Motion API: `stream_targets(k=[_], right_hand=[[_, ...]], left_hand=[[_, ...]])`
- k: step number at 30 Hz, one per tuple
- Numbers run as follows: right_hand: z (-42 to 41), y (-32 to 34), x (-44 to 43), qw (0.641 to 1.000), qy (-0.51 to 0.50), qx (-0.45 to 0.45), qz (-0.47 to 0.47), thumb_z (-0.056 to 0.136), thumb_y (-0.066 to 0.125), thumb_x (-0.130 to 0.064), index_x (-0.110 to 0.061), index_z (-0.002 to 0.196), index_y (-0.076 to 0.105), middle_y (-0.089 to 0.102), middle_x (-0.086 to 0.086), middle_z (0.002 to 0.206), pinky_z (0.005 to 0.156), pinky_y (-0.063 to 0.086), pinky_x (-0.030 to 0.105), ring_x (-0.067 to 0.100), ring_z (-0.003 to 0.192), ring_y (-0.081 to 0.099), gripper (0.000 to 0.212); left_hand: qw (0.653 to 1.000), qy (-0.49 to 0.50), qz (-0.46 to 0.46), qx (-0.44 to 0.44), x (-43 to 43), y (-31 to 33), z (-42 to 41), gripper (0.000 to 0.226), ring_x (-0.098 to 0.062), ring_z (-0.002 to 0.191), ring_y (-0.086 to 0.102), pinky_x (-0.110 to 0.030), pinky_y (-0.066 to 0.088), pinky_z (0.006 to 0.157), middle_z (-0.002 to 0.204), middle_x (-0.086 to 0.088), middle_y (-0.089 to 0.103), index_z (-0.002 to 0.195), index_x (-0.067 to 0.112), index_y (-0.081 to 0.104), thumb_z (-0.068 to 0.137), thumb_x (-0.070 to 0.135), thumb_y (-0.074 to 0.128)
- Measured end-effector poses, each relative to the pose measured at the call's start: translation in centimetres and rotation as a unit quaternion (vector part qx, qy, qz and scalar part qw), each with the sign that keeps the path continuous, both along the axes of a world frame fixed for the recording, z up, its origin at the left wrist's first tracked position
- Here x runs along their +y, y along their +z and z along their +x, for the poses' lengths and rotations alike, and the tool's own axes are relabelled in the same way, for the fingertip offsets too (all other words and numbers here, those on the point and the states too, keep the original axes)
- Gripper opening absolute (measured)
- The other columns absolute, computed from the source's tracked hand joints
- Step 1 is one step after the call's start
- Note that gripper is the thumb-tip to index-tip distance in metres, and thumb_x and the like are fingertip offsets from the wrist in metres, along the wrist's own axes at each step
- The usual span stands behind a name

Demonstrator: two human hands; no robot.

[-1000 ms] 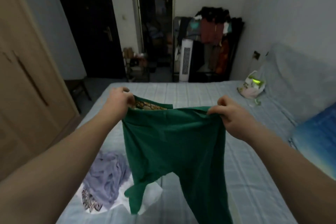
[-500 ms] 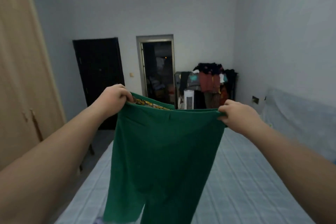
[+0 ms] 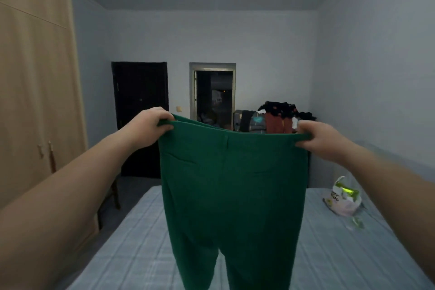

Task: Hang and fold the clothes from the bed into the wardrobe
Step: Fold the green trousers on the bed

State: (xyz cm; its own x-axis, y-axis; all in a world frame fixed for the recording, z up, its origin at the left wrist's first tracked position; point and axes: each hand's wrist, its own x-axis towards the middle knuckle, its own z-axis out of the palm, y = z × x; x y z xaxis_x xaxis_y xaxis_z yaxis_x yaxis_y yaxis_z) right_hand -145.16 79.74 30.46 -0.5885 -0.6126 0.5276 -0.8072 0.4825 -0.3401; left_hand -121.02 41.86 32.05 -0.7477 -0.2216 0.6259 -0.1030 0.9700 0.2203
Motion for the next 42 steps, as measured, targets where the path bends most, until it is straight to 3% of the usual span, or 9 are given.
stream_targets(k=[3, 7, 13, 17, 19, 24, 32, 38, 42], right_hand=[[-0.6, -0.4, -0.2, 0.982, 0.038, -0.099, -0.156, 0.087, 0.066, -0.006, -0.015, 0.092, 0.047, 0.056, 0.003, 0.081, 0.066, 0.043, 0.036, 0.017, 0.072, 0.051, 0.022], [-1.5, -1.1, -0.6, 0.916, 0.117, -0.297, -0.244, 0.092, 0.062, 0.0, -0.02, 0.136, 0.045, 0.063, 0.01, 0.117, 0.085, 0.054, 0.042, 0.028, 0.103, 0.065, 0.052], [-1.6, -0.8, 0.9, 0.893, 0.163, -0.378, -0.184, 0.089, 0.05, 0.017, 0.003, 0.121, 0.061, 0.07, 0.023, 0.113, 0.085, 0.054, 0.04, 0.038, 0.108, 0.067, 0.038], [-1.8, -0.2, 2.0, 0.888, 0.154, -0.416, -0.12, 0.089, 0.049, 0.016, 0.006, 0.117, 0.064, 0.069, 0.024, 0.117, 0.094, 0.052, 0.043, 0.038, 0.112, 0.065, 0.033], [-1.5, -0.3, 2.5, 0.875, 0.158, -0.445, -0.103, 0.092, 0.049, 0.008, 0.004, 0.119, 0.064, 0.067, 0.022, 0.123, 0.093, 0.056, 0.04, 0.034, 0.114, 0.065, 0.031], [-0.6, -1.6, 2.9, 0.837, 0.167, -0.518, -0.06, 0.105, 0.04, -0.022, -0.024, 0.131, 0.057, 0.068, 0.007, 0.127, 0.087, 0.053, 0.046, 0.029, 0.116, 0.065, 0.031], [-0.5, -1.7, 2.2, 0.784, 0.235, -0.538, -0.203, 0.101, 0.043, -0.021, -0.002, 0.134, 0.055, 0.063, 0.018, 0.131, 0.098, 0.052, 0.042, 0.032, 0.122, 0.061, 0.04], [-0.5, -1.0, 2.2, 0.853, 0.191, -0.426, -0.233, 0.098, 0.053, -0.012, -0.003, 0.118, 0.065, 0.074, 0.01, 0.107, 0.068, 0.058, 0.027, 0.022, 0.094, 0.072, 0.025], [-0.9, -0.5, 2.9, 0.842, 0.225, -0.427, -0.242, 0.091, 0.055, -0.014, -0.005, 0.117, 0.068, 0.071, 0.016, 0.114, 0.077, 0.06, 0.034, 0.028, 0.097, 0.07, 0.03]], left_hand=[[0.998, -0.015, 0.057, 0.009, 0.5, 0.2, 0.1, 0.016, -0.006, 0.092, 0.058, -0.018, 0.045, 0.073, 0.099, 0.013, 0.06, 0.096, 0.032, 0.063, 0.096, 0.016, 0.062], [0.992, -0.034, 0.115, 0.036, 1.8, 0.5, -0.1, 0.024, -0.004, 0.095, 0.057, -0.023, 0.05, 0.077, 0.107, 0.011, 0.06, 0.106, 0.031, 0.062, 0.097, 0.009, 0.058], [0.975, -0.027, 0.22, 0.003, 2.0, 1.6, 0.7, 0.051, -0.015, 0.11, 0.061, -0.036, 0.05, 0.099, 0.121, 0.003, 0.062, 0.138, 0.032, 0.051, 0.093, 0.015, 0.067], [0.968, -0.015, 0.245, -0.048, 2.3, 1.9, 0.7, 0.017, -0.014, 0.099, 0.067, -0.032, 0.051, 0.091, 0.105, 0.004, 0.072, 0.109, 0.022, 0.069, 0.092, 0.018, 0.068], [0.956, -0.037, 0.286, -0.054, 2.3, 1.6, 0.5, 0.009, -0.019, 0.097, 0.07, -0.03, 0.054, 0.084, 0.1, 0.0, 0.075, 0.102, 0.018, 0.07, 0.093, 0.017, 0.067], [0.901, -0.116, 0.415, -0.045, 2.1, 0.6, 0.3, 0.02, -0.026, 0.101, 0.072, -0.047, 0.058, 0.086, 0.11, -0.007, 0.074, 0.117, 0.015, 0.065, 0.098, 0.02, 0.059], [0.867, -0.152, 0.47, -0.057, 1.9, 0.4, -0.1, 0.028, -0.029, 0.11, 0.068, -0.05, 0.049, 0.102, 0.118, -0.013, 0.071, 0.12, 0.005, 0.066, 0.096, 0.019, 0.059], [0.838, -0.189, 0.501, -0.108, 0.8, 0.6, 1.2, 0.03, -0.032, 0.116, 0.065, -0.044, 0.055, 0.096, 0.126, -0.018, 0.067, 0.116, 0.004, 0.071, 0.094, 0.019, 0.057], [0.808, -0.24, 0.519, -0.14, 0.1, 0.4, 2.2, 0.036, -0.034, 0.118, 0.063, -0.04, 0.058, 0.09, 0.132, -0.019, 0.062, 0.129, 0.004, 0.062, 0.096, 0.012, 0.052]])
